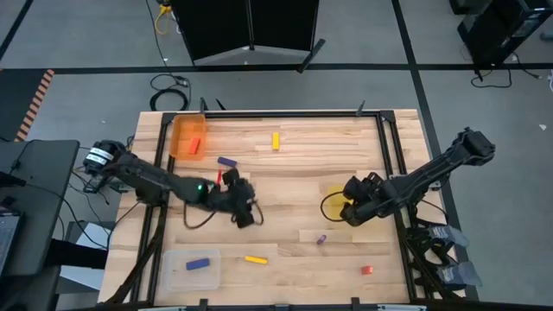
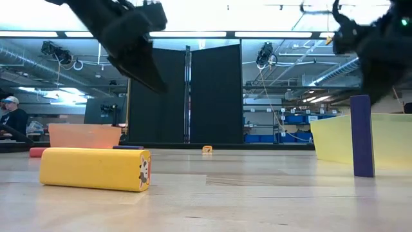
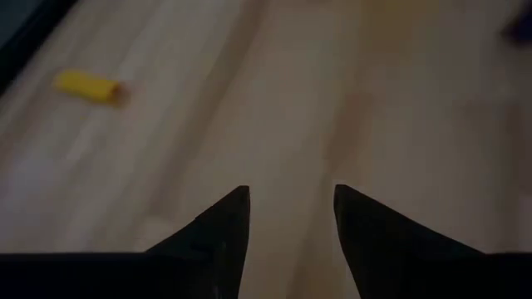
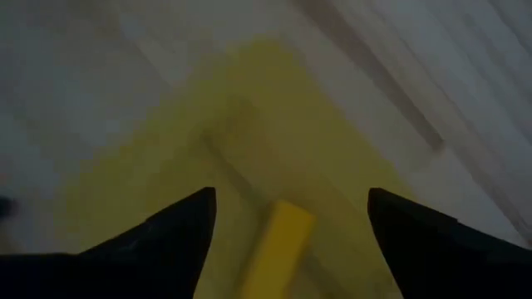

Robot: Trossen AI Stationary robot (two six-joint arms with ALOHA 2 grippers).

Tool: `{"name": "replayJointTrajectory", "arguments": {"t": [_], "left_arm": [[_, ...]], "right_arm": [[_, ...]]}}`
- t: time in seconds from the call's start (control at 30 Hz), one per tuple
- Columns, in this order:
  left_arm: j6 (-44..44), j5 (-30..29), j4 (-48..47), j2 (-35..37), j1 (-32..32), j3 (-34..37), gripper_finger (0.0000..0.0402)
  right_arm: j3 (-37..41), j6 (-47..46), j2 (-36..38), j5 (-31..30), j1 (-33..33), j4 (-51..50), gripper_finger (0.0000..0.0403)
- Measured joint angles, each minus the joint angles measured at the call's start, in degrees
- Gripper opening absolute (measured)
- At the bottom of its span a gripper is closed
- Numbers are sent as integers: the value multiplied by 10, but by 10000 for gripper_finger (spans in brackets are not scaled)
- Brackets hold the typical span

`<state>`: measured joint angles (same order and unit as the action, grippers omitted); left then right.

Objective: Sort blocks
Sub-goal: Put the top right purple block into the transparent bin

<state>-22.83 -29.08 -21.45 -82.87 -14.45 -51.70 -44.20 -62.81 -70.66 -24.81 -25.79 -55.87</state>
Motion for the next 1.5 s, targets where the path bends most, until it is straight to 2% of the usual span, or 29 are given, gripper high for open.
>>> {"name": "replayJointTrajectory", "arguments": {"t": [0.13, 0.37, 0.53, 0.73, 0.93, 1.13, 1.33, 1.5], "left_arm": [[41, 7, -81, 0, 75, -29, 184], [169, 126, -145, -2, 231, -38, 184], [253, 148, -191, -14, 303, -38, 184], [321, 182, -231, -63, 337, -44, 198], [347, 173, -267, -153, 347, -92, 240], [376, 168, -267, -209, 351, -117, 267], [381, 187, -270, -239, 374, -121, 261], [394, 210, -270, -239, 391, -120, 209]], "right_arm": [[-24, 49, 11, -24, 0, 55, 326], [-29, 131, 15, -22, 0, 164, 299], [-29, 141, 15, -17, 0, 187, 282], [-30, 159, 14, -17, 3, 210, 273], [-30, 174, 15, -16, 5, 236, 266], [-30, 174, 14, -16, 1, 242, 260], [-30, 176, 14, -15, 1, 241, 256], [-30, 178, 14, -15, 1, 241, 256]]}}
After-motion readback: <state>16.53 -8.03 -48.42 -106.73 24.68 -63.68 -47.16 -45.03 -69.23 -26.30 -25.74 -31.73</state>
